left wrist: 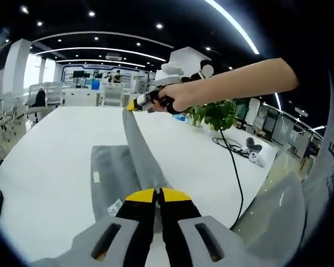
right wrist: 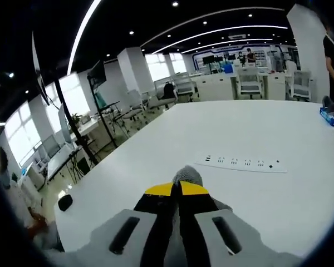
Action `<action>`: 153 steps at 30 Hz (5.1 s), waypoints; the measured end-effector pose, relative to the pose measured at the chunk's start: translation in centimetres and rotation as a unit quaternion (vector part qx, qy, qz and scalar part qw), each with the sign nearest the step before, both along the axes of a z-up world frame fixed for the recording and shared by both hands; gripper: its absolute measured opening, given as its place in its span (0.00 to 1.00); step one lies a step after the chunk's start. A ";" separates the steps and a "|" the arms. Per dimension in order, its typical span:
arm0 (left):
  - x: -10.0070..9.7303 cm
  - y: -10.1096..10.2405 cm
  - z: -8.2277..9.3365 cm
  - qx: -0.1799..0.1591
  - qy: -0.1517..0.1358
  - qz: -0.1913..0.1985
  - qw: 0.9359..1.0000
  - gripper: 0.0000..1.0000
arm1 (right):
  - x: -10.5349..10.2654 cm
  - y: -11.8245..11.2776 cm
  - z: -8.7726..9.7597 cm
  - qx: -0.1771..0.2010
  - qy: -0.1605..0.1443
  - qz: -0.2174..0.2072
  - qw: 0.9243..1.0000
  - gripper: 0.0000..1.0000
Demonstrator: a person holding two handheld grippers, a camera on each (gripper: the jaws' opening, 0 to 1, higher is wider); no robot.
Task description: Fold the towel on the table until its edges align and the towel forms a compact rectangular stack.
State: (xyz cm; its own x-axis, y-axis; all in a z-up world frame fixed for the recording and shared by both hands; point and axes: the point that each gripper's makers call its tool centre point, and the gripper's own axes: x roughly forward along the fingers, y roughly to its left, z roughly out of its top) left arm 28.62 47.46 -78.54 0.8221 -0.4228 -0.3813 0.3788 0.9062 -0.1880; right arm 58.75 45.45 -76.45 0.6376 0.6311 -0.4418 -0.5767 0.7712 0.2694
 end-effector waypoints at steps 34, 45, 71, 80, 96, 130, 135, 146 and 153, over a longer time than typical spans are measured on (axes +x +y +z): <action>-0.5 6.4 -10.1 -0.105 0.111 0.065 0.986 0.03 | -0.3 7.5 -9.8 -0.070 0.048 0.020 0.996 0.00; -0.7 7.3 -11.7 -0.117 0.128 0.122 0.977 0.03 | -0.7 9.7 -12.5 -0.090 0.050 0.038 0.994 0.01; -0.8 7.1 -11.1 -0.080 0.105 0.073 0.989 0.09 | -0.5 8.3 -11.6 -0.137 -0.008 0.111 0.984 0.12; 0.1 8.5 -8.6 -0.058 0.089 0.064 0.992 0.19 | -1.9 4.4 -11.1 -0.127 0.012 0.102 0.987 0.14; 9.5 7.7 -7.3 0.013 0.074 -0.001 0.997 0.24 | -4.6 -3.1 -11.6 -0.176 -0.001 0.107 0.979 0.30; 15.2 7.2 -12.4 0.033 0.137 -0.023 0.990 0.14 | -12.9 -6.2 -14.6 -0.127 0.047 0.098 0.986 0.13; 15.2 7.4 -12.4 0.030 0.140 -0.023 0.989 0.12 | -12.7 -6.4 -14.8 -0.110 0.056 0.097 0.988 0.12; 15.6 6.1 -12.5 0.052 0.148 -0.026 0.987 0.08 | -12.4 -7.2 -14.8 -0.094 0.055 0.076 0.991 0.04; 15.7 2.8 -12.5 0.065 0.152 -0.048 0.985 0.08 | -12.1 -10.7 -14.9 -0.095 0.057 0.058 0.992 0.04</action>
State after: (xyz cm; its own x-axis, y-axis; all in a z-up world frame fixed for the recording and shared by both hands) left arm 44.33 50.31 -91.05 0.6204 -0.4244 -0.6595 0.4079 0.8929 -0.1909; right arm 46.64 34.78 -91.30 0.5048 0.5954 -0.6250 -0.6382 0.7450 0.1943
